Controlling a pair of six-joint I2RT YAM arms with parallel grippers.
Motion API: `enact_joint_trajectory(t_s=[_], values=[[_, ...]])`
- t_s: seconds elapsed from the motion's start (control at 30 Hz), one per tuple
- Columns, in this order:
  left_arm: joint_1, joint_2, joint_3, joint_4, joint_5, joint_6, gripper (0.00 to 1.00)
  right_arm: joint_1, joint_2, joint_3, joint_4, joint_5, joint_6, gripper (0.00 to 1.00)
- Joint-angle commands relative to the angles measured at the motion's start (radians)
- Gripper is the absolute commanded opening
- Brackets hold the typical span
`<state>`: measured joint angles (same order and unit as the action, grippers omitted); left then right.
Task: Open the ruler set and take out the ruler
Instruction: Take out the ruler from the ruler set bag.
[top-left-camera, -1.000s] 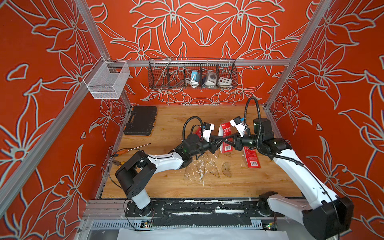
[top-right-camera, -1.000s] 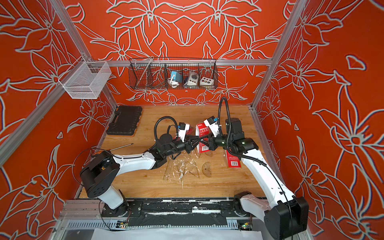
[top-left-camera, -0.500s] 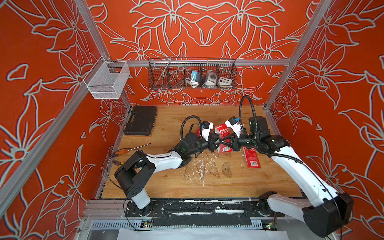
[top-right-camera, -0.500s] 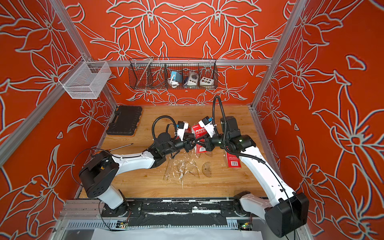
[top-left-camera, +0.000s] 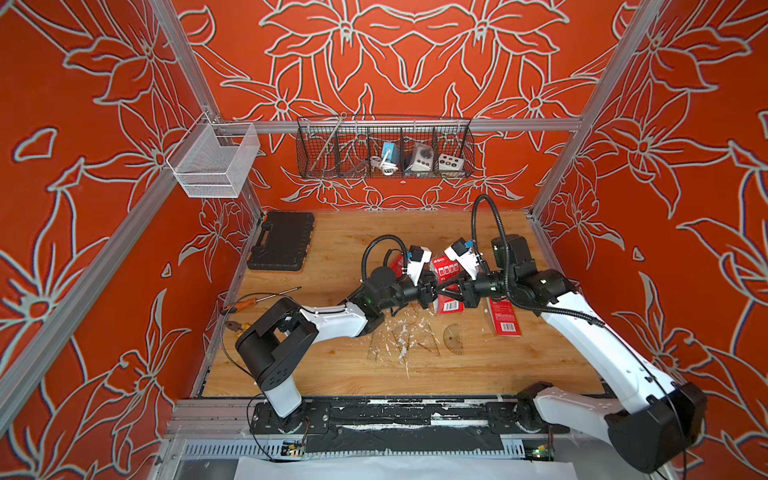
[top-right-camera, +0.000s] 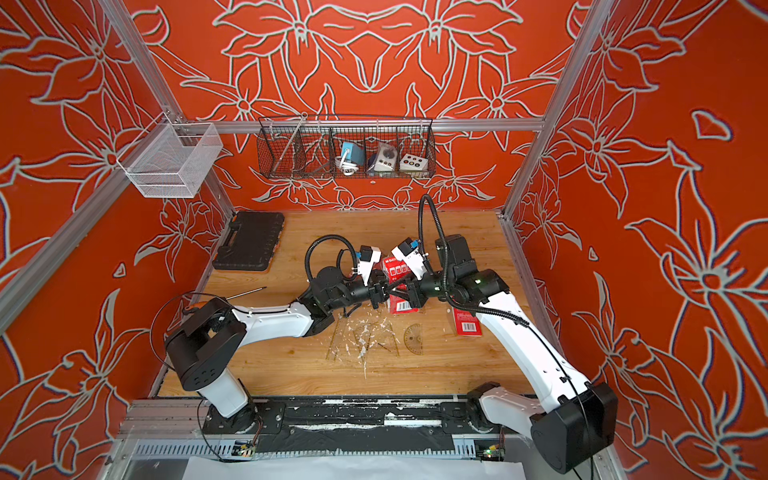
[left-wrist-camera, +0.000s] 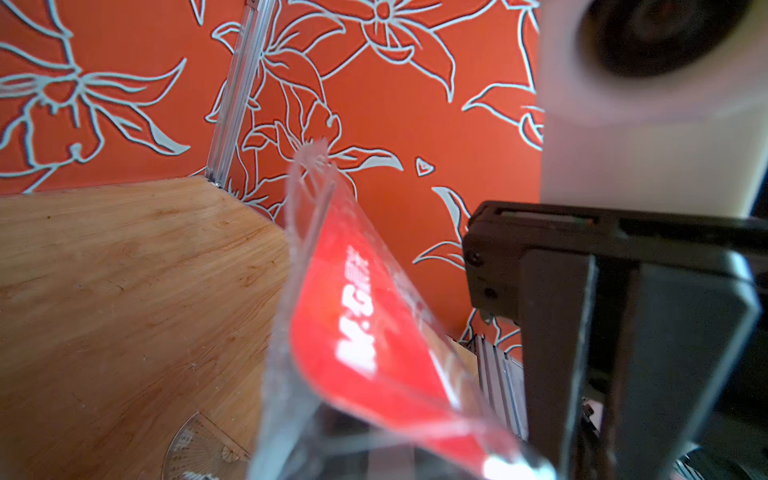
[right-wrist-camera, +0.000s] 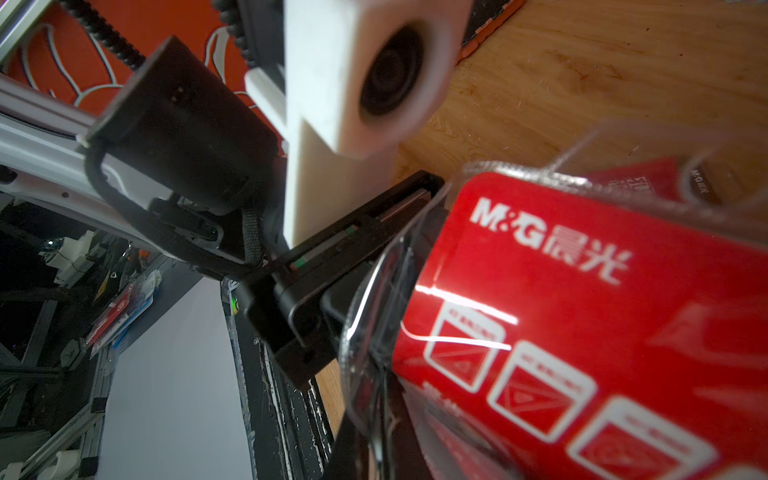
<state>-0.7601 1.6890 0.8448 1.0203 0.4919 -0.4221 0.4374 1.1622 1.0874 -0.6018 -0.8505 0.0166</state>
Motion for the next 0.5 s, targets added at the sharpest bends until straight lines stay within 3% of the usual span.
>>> enact_joint_trajectory(t_s=[0.0, 0.07, 0.2, 0.47], values=[[-0.025, 0.013, 0.027, 0.113, 0.100, 0.014, 0.30, 0.015, 0.004, 0.031, 0.005, -0.032, -0.028, 0.00], [-0.025, 0.015, 0.025, 0.133, 0.116, 0.010, 0.30, 0.017, 0.002, 0.031, 0.001, -0.030, -0.033, 0.00], [-0.025, 0.015, 0.023, 0.174, 0.166, 0.004, 0.18, 0.016, -0.001, 0.030, -0.006, -0.030, -0.038, 0.00], [-0.025, 0.004, 0.019, 0.125, 0.185, 0.046, 0.05, 0.017, -0.025, 0.032, -0.015, -0.012, -0.044, 0.00]])
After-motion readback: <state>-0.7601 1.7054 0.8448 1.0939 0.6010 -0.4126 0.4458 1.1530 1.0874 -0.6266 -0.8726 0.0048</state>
